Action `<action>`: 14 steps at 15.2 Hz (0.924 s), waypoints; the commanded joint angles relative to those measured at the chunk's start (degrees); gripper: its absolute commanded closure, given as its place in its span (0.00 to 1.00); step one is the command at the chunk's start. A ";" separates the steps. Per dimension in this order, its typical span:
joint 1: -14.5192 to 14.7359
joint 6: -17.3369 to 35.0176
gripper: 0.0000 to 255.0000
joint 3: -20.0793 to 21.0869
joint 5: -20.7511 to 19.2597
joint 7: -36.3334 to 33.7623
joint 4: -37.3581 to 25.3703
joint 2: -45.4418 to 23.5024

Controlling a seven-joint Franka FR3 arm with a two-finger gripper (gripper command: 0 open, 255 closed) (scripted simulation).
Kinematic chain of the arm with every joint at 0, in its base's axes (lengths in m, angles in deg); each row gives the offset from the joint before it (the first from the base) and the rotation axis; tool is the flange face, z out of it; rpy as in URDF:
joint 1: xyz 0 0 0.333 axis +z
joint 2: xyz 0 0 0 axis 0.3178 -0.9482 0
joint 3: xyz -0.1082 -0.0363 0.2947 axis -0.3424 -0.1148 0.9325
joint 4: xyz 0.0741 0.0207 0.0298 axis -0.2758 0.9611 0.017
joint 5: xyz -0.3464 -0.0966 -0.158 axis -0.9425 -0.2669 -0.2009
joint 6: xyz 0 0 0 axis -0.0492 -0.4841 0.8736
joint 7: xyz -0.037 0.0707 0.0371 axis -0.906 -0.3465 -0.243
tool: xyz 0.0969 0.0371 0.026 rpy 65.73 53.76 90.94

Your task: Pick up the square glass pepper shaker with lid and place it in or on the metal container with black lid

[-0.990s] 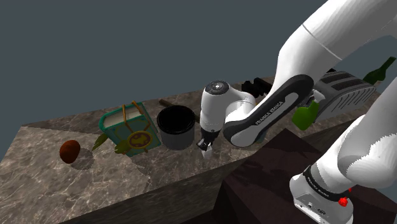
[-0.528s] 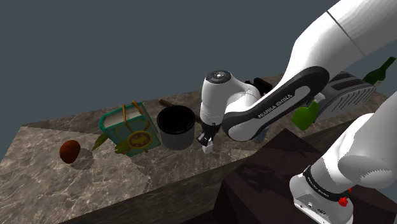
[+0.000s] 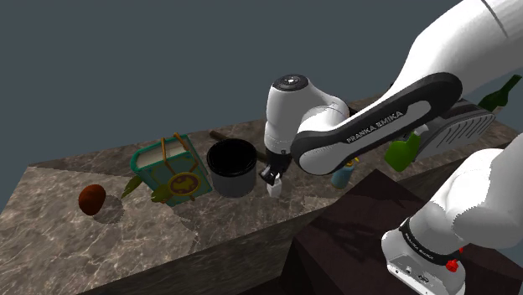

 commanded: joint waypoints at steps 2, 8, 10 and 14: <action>0.34 -2.65 1.00 -0.39 1.39 1.23 -0.69 2.11; 0.93 -7.92 1.00 -1.17 3.28 2.93 -2.54 5.79; 1.09 -9.67 1.00 -1.44 3.73 3.38 -3.27 6.87; 1.35 -13.12 1.00 -1.97 4.43 4.13 -4.87 8.83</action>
